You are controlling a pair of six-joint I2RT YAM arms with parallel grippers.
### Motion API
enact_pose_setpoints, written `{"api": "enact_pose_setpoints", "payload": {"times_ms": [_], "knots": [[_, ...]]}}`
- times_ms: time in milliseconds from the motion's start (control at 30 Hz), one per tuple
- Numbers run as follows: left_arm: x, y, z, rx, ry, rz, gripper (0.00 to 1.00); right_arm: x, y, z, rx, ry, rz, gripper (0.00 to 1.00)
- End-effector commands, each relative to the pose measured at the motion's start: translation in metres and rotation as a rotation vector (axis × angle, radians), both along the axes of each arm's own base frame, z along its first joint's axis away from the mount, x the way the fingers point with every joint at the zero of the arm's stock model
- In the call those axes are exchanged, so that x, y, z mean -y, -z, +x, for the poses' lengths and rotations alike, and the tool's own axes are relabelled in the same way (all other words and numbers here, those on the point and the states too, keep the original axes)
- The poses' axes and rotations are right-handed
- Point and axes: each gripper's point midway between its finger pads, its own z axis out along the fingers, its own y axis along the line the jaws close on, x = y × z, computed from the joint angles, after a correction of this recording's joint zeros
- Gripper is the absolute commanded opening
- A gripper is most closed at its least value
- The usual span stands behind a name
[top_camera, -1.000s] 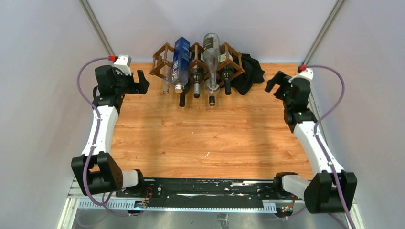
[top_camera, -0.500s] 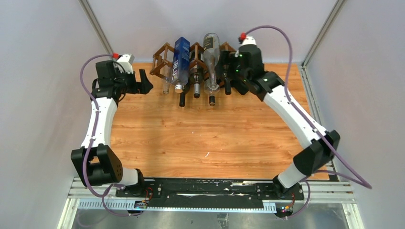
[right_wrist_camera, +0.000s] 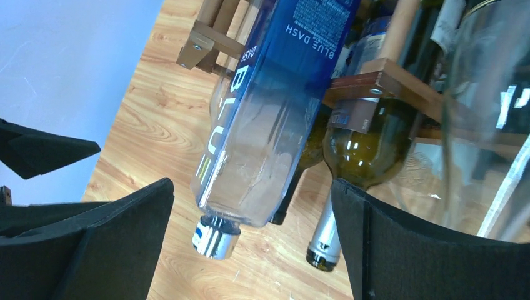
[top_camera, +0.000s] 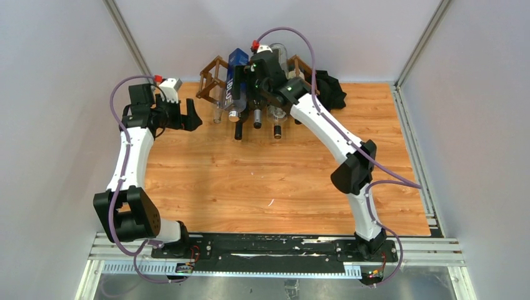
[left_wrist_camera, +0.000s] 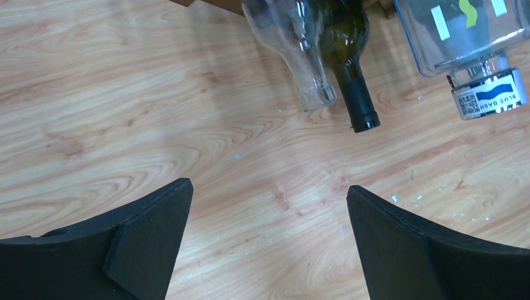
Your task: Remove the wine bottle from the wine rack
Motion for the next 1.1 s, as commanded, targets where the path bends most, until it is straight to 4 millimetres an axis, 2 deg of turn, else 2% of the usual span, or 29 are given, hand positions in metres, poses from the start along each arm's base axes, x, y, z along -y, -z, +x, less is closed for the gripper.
{"api": "enact_pose_setpoints", "payload": {"times_ms": [0,100,233,567,733,933,1067], "knots": [[0.006,0.012,-0.011,-0.035,0.056,-0.018,1.00,-0.016,0.021,0.000,-0.081,-0.021,0.017,1.00],[0.009,0.018,-0.015,-0.046,0.080,-0.026,1.00,-0.026,0.035,0.006,-0.104,-0.024,0.031,1.00],[0.015,0.022,-0.020,-0.057,0.114,-0.041,1.00,-0.034,0.044,0.012,-0.108,-0.026,0.052,1.00],[0.024,0.013,-0.032,-0.039,0.171,-0.054,1.00,-0.053,0.064,0.026,-0.145,-0.024,0.128,0.99],[0.031,0.005,-0.037,-0.021,0.206,-0.078,1.00,-0.063,0.078,0.034,-0.175,-0.020,0.172,0.92],[0.035,0.001,-0.038,-0.015,0.225,-0.098,1.00,-0.065,0.071,0.038,-0.169,-0.016,0.214,0.84],[0.036,0.002,-0.040,-0.017,0.231,-0.099,1.00,-0.064,0.060,0.038,-0.154,-0.022,0.238,0.62]]}}
